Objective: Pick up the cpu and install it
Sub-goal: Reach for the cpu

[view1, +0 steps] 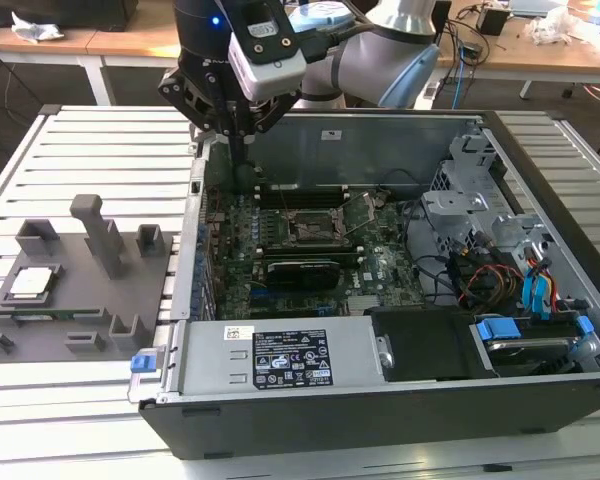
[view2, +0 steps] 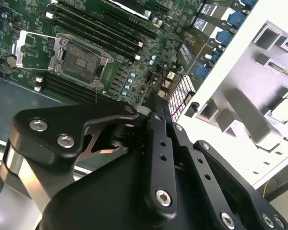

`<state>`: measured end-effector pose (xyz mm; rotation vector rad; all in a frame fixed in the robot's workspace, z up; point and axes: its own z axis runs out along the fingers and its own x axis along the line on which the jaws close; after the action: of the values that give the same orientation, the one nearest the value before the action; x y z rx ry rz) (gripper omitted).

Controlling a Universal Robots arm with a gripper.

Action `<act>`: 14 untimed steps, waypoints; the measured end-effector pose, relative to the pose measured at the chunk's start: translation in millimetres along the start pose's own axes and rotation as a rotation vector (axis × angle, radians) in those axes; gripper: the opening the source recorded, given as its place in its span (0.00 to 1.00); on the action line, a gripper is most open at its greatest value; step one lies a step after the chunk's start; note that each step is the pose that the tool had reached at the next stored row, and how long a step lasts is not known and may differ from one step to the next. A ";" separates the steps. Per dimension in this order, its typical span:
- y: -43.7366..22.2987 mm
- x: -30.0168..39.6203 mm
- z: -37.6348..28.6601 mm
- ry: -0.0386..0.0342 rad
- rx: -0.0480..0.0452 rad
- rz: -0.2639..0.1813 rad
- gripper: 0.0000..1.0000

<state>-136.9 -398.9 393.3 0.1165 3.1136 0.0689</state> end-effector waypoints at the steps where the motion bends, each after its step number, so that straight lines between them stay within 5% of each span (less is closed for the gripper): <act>1: -0.1 1.0 -0.1 0.0001 0.0001 0.000 0.11; 14: -1.2 16.8 -0.5 0.0001 0.0000 0.000 0.11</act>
<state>-153.8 -398.8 393.3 0.1165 3.1137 0.0688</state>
